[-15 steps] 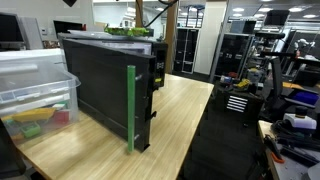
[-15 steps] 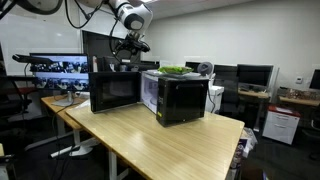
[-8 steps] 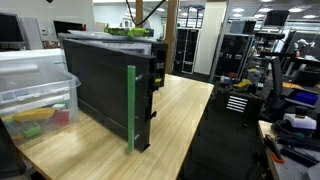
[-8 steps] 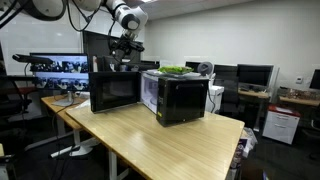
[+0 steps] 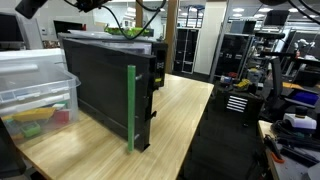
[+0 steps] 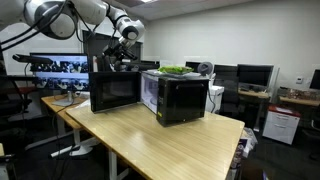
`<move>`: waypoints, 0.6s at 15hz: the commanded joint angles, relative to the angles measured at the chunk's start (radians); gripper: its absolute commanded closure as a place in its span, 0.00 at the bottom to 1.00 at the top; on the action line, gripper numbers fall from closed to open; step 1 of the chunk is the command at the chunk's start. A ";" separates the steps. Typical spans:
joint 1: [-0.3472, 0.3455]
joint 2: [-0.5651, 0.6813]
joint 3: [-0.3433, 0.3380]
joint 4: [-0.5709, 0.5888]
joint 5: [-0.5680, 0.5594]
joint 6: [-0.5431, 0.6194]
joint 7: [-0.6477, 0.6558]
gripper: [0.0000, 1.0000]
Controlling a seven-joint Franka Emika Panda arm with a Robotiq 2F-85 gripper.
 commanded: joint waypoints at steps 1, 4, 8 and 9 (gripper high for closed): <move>-0.002 0.054 0.025 0.067 0.025 -0.078 -0.003 0.00; -0.004 0.069 0.038 0.088 0.046 -0.165 0.032 0.00; 0.002 0.059 0.024 0.106 0.040 -0.202 0.055 0.00; 0.001 0.058 0.020 0.115 0.035 -0.203 0.061 0.00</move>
